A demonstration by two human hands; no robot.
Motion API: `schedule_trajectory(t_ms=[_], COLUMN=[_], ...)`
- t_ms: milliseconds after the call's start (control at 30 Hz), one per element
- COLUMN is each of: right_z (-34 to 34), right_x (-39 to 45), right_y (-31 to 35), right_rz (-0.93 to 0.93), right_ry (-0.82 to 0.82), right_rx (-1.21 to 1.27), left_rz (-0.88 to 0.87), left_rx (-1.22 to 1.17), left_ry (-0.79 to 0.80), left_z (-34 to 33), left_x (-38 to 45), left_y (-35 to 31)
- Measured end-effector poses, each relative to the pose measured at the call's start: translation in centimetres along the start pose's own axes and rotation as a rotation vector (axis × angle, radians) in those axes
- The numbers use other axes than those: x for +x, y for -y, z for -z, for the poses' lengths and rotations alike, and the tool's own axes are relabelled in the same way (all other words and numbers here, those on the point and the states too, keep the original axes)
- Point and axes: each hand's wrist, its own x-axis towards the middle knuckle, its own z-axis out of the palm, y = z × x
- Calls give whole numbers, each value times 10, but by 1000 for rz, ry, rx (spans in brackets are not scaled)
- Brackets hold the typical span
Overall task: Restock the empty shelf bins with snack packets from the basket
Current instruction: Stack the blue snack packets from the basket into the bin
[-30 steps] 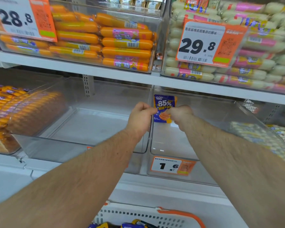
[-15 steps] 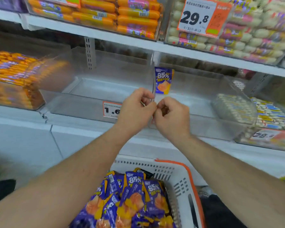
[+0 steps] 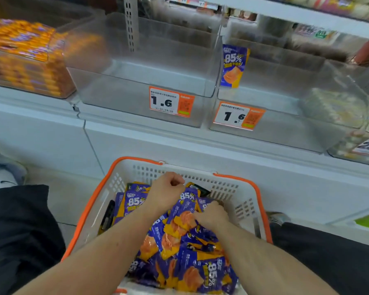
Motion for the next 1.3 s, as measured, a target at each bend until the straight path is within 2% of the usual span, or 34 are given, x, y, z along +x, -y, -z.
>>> schedule_trajectory(t_ms=[100,233,467,633,700,833,967,1133,1200,1300], right_z=[-35,-20,1,43,70,118,156,195,213,252], right_x=[28,-1,-34,-56,-66,-93,-114,-139,-150,-153], right_y=[-22,-11,20,49,59,78,85,100,105,108], right_rz=[-49,48,175,227,263,405,498,635,683,692], right_ry=[69,93,8,-87,-140,-190,-253,-346,-438,-732], right_rx=[-88,-163,-196,-256,-243,-139,11,37,105,339], left_rz=[65,121,193,324,387,452,354,198,46,-112], left_rx=[4,8,-16,-29,-96,-414,-584,-517,-418,-355], left_ry=[27,54,133,191,234,292,177,90,47,-100], left_z=[-4,-10,-22,-25,-25,-24,-18,5,20,54], left_x=[-2,-4,-10,-12,-11,-7,1,7,11,18], left_y=[16,28,25,18,3,-40,-77,-122,-139,-168])
